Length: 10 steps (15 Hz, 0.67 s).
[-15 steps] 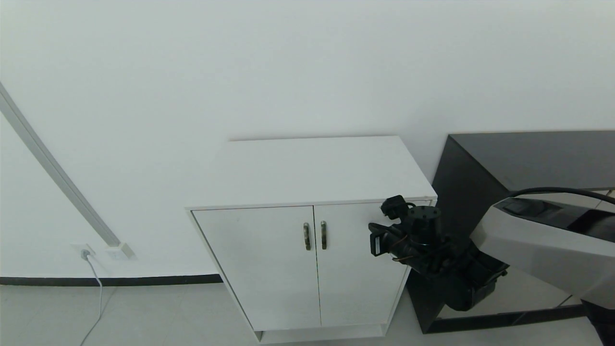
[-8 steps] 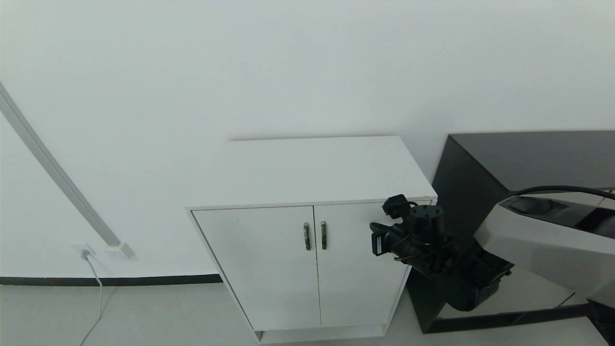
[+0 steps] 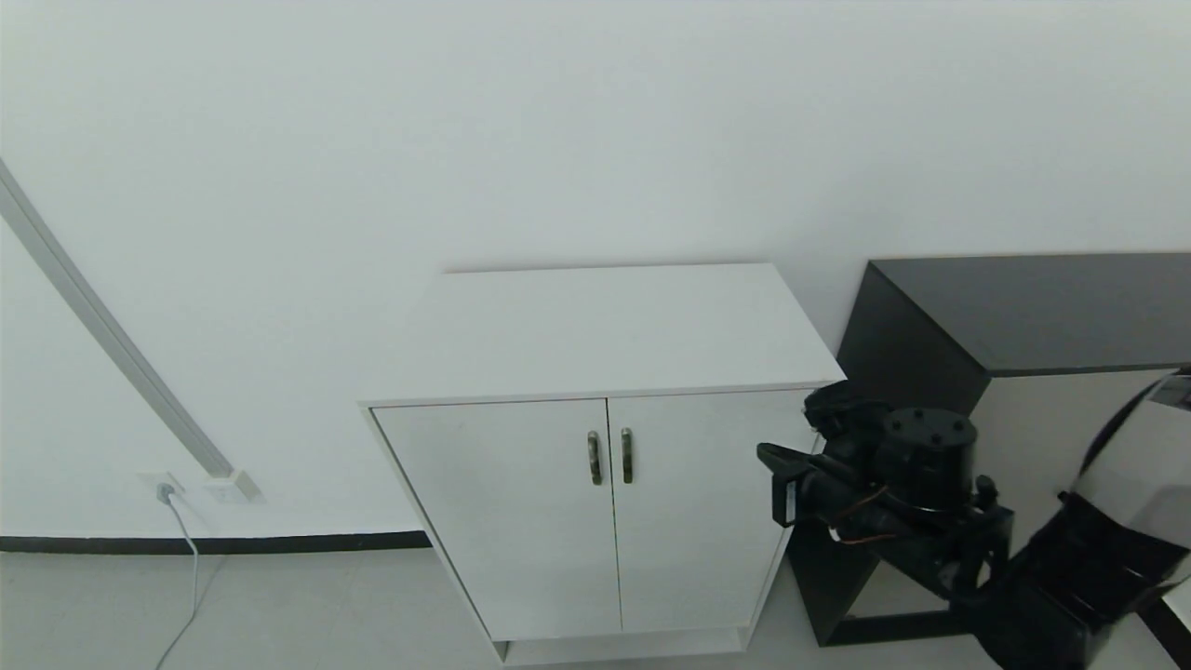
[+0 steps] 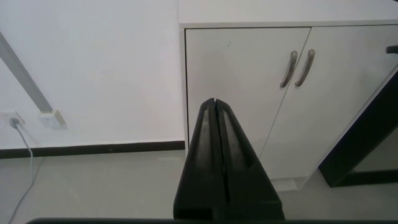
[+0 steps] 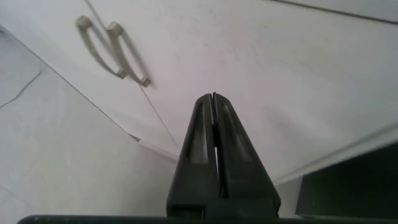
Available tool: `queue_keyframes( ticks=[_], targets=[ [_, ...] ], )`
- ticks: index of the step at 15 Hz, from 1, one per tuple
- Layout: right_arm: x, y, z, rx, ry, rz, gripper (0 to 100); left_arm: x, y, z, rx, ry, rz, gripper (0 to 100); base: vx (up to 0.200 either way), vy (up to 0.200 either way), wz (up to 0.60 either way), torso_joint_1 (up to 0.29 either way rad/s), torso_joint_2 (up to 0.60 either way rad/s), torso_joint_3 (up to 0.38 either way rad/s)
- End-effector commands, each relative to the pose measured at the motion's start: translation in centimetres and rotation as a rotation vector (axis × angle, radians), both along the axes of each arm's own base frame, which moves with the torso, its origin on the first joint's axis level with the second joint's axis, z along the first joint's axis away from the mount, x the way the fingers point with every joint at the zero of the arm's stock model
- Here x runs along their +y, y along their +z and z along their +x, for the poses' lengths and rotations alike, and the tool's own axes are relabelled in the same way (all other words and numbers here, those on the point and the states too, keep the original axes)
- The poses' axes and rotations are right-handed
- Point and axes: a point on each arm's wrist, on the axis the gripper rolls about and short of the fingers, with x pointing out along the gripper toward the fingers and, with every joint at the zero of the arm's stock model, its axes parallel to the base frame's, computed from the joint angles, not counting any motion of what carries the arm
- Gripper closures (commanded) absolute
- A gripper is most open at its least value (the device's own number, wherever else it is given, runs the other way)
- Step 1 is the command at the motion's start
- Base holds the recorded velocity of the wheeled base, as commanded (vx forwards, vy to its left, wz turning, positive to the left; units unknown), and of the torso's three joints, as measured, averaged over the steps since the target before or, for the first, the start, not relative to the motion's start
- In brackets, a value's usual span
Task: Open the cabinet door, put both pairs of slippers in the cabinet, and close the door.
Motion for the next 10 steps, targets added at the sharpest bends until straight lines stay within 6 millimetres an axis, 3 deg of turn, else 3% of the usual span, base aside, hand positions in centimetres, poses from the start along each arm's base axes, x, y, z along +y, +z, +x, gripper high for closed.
queue_keyframes(
  ticks=[1,2,5,9,10],
  targets=[
    [-2.5,2.6,-2.7,-0.060,-0.027,0.034,100,0.0,0.0,0.0,0.001,0.001,0.000,100,0.000,0.000,0.00,0.000,0.00,0.000],
    [-5.5,3.7,-4.6,-0.074,-0.090,0.039,100,0.0,0.0,0.0,0.001,0.001,0.000,100,0.000,0.000,0.00,0.000,0.00,0.000],
    [-10.5,4.7,-5.9,-0.104,-0.284,0.036,100,0.0,0.0,0.0,0.001,0.001,0.000,100,0.000,0.000,0.00,0.000,0.00,0.000],
    [-15.7,4.6,-7.6,-0.108,-0.617,-0.015,100,0.0,0.0,0.0,0.001,0.001,0.000,100,0.000,0.000,0.00,0.000,0.00,0.000],
    [-16.0,4.5,-8.0,-0.106,-0.634,-0.018,100,0.0,0.0,0.0,0.000,0.001,0.000,100,0.000,0.000,0.00,0.000,0.00,0.000]
  ],
)
